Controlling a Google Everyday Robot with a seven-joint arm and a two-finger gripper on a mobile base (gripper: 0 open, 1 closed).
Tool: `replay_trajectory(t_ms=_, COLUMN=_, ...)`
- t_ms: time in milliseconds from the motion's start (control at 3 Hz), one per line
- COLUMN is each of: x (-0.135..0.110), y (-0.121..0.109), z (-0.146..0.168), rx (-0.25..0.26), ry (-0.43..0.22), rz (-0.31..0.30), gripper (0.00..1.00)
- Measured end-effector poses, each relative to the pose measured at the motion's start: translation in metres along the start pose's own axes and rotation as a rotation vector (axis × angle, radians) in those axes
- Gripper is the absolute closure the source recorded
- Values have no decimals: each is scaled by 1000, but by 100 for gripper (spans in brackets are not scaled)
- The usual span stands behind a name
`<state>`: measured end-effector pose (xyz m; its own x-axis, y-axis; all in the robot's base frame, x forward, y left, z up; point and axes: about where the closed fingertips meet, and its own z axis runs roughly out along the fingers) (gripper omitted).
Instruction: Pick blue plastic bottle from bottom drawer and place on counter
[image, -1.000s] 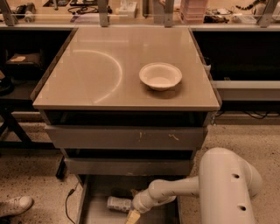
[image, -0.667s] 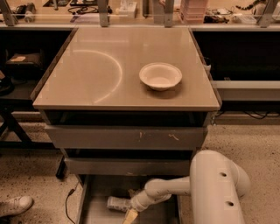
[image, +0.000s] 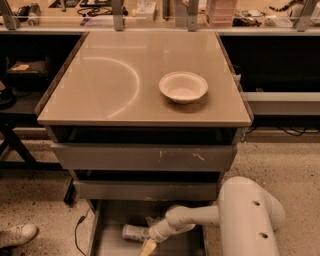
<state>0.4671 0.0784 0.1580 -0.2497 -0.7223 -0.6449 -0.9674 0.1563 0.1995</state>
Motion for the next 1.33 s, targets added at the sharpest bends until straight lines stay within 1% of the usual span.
replay_trajectory(t_ms=333, x=2, y=-9, z=13, rx=16, ry=-33, rz=1, gripper=0)
replay_trajectory(t_ms=667, x=3, y=-14, z=22, rx=28, ry=-46, rz=-1, gripper=0)
replay_trajectory(t_ms=1000, x=3, y=-14, z=22, rx=28, ry=-46, rz=0, gripper=18)
replay_trajectory(t_ms=1333, x=3, y=-14, z=22, rx=28, ry=-46, rz=0, gripper=41)
